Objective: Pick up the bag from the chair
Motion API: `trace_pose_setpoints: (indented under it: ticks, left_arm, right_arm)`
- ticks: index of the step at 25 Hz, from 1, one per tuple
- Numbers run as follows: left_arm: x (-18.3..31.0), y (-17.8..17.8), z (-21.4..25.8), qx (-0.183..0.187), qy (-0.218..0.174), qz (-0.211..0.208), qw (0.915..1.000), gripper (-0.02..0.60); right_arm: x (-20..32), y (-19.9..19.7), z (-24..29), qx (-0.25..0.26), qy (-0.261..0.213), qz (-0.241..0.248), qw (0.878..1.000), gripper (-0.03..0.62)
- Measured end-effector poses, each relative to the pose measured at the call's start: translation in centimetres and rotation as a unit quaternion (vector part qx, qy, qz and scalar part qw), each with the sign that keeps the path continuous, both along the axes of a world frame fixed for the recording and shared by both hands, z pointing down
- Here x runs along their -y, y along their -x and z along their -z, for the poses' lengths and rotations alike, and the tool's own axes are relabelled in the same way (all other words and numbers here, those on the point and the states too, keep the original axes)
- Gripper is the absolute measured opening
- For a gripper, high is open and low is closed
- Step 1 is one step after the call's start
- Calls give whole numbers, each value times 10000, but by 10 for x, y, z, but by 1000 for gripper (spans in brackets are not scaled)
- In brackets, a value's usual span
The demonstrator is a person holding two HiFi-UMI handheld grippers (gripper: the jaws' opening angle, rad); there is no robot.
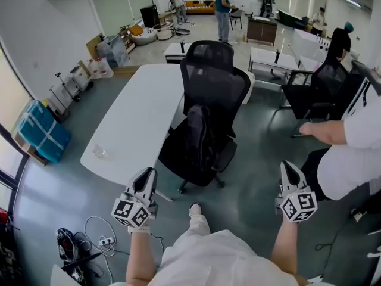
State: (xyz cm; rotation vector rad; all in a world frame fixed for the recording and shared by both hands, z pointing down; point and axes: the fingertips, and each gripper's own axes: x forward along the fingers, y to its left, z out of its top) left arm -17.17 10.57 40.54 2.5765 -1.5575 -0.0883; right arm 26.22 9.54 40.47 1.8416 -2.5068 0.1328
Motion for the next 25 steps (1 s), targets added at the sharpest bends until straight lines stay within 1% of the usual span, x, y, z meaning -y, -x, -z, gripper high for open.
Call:
trace_pose_setpoints:
  ticks: [5, 10, 16, 20, 25]
  left_arm:
    - [25, 12, -8, -79, 50, 63, 9999, 55]
    - [65, 23, -18, -186, 134, 118, 9997, 55]
    - [122, 32, -27, -298, 208, 101, 9993, 55]
    - [158, 37, -27, -311, 192, 0, 9993, 55]
    - [191, 51, -27, -337, 152, -43, 9993, 55]
  right_arm:
    - [29, 14, -7, -47, 94, 85, 9999, 18]
    - [70, 27, -17, -137, 252, 142, 9995, 18]
    - [126, 42, -23, -275, 370, 225, 9987, 18]
    - [159, 54, -26, -299, 441, 246, 9983, 20]
    - [194, 72, -31, -306, 493, 310, 9978, 18]
